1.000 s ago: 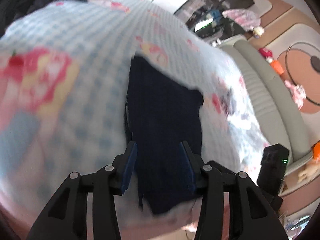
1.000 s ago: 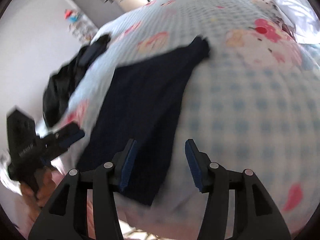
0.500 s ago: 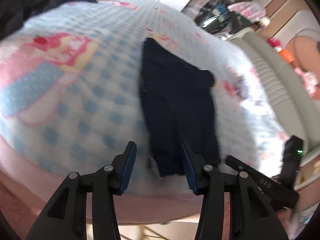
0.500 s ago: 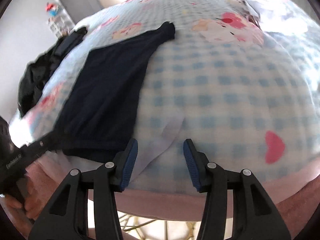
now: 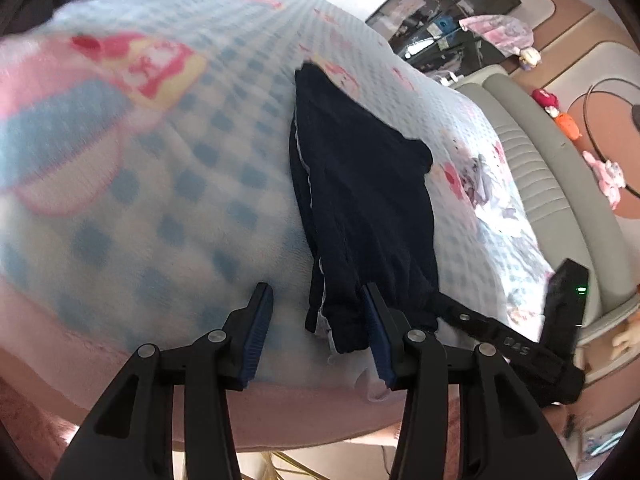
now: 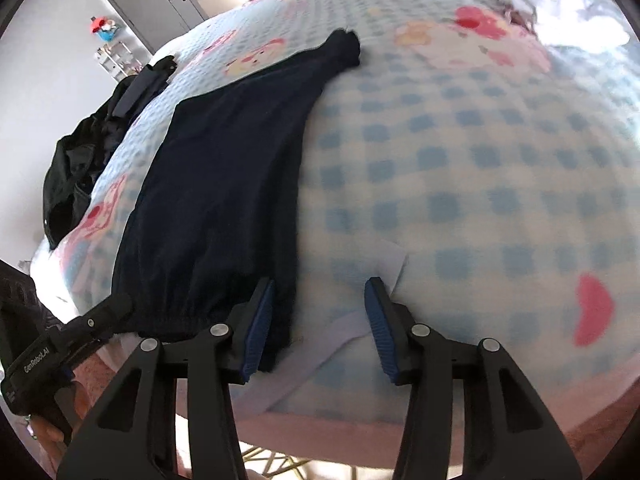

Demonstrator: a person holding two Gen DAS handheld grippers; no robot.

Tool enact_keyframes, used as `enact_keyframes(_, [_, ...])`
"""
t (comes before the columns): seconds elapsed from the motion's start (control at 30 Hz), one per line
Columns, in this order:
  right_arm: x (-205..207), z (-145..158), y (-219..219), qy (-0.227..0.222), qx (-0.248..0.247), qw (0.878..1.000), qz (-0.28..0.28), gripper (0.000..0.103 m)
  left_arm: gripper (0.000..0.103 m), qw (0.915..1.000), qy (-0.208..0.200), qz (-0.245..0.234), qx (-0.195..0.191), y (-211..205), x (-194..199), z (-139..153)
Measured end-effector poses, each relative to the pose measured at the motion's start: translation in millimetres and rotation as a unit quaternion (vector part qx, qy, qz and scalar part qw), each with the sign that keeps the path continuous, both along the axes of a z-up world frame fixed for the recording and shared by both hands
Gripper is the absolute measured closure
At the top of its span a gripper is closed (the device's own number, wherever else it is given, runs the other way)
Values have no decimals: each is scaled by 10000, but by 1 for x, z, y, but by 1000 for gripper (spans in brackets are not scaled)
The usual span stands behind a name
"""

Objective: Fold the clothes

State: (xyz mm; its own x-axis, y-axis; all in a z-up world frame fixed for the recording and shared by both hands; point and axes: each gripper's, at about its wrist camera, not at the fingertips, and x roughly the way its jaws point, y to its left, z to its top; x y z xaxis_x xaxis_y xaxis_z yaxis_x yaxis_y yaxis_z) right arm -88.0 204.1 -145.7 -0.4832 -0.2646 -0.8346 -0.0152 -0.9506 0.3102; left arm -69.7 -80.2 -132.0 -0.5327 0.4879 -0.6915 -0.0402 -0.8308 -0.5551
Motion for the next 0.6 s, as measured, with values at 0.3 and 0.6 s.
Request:
enact_keyframes(0.3, [-40, 11, -6, 224, -69, 9996, 182, 54, 56, 9924, 373, -717, -925, 38, -62, 24])
enact_keyframes(0.6, [-48, -7, -13, 92, 898, 9959, -56, 56, 56, 9937, 266, -741, -803, 23, -57, -1])
